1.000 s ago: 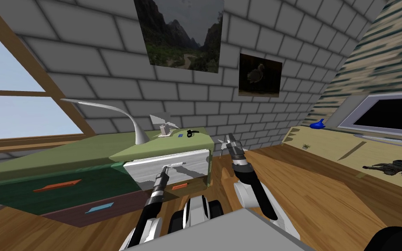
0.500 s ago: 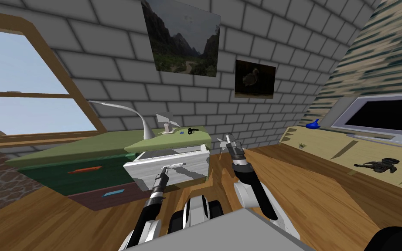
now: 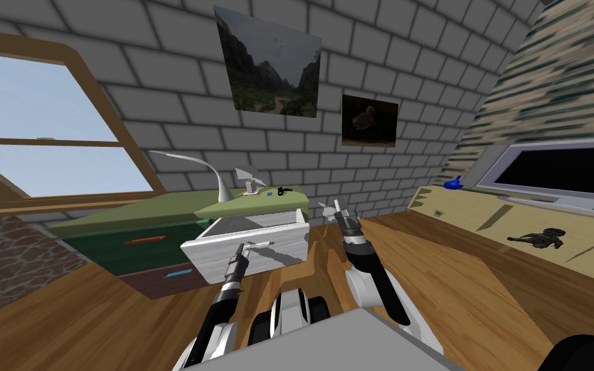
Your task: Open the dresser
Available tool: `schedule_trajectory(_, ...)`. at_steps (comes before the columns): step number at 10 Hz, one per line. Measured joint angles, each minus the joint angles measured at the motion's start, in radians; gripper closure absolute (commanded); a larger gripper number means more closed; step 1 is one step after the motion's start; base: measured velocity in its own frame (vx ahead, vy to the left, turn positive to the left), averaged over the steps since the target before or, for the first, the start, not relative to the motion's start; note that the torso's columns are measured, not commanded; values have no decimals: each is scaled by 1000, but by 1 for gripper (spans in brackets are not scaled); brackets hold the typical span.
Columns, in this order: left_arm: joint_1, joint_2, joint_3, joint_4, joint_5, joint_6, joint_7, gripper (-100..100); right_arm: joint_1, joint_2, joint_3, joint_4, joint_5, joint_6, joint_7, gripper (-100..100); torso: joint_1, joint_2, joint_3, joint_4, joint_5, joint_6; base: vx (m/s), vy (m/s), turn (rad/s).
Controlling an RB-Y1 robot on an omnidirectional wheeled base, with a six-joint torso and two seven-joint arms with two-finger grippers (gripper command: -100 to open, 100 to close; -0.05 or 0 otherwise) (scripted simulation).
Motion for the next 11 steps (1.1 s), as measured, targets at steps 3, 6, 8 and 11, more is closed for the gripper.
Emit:
schedule_trajectory(3, -47, -4, 43, -25, 8, 74, -6, -100, 0, 0, 0, 0, 0, 0, 0, 0, 0, 5, 4, 1, 0, -1, -94, -8, -76)
schedule_trajectory(6, -81, -6, 82, -76, 15, 160, -11, -100, 0, 0, 0, 0, 0, 0, 0, 0, 0, 4, 3, 1, 0, -1, -86, -7, -77)
schedule_trajectory(8, -109, -11, 109, -89, 20, 215, -18, -100, 0, 0, 0, 0, 0, 0, 0, 0, -3, 7, 4, 5, -3, 0, -51, -8, -49)
schedule_trajectory(11, -107, -11, 111, -87, 20, 224, -18, 0, 0, 0, 0, 0, 0, 0, 0, 0, -1, 5, 3, 2, -1, -1, 0, 0, 0)
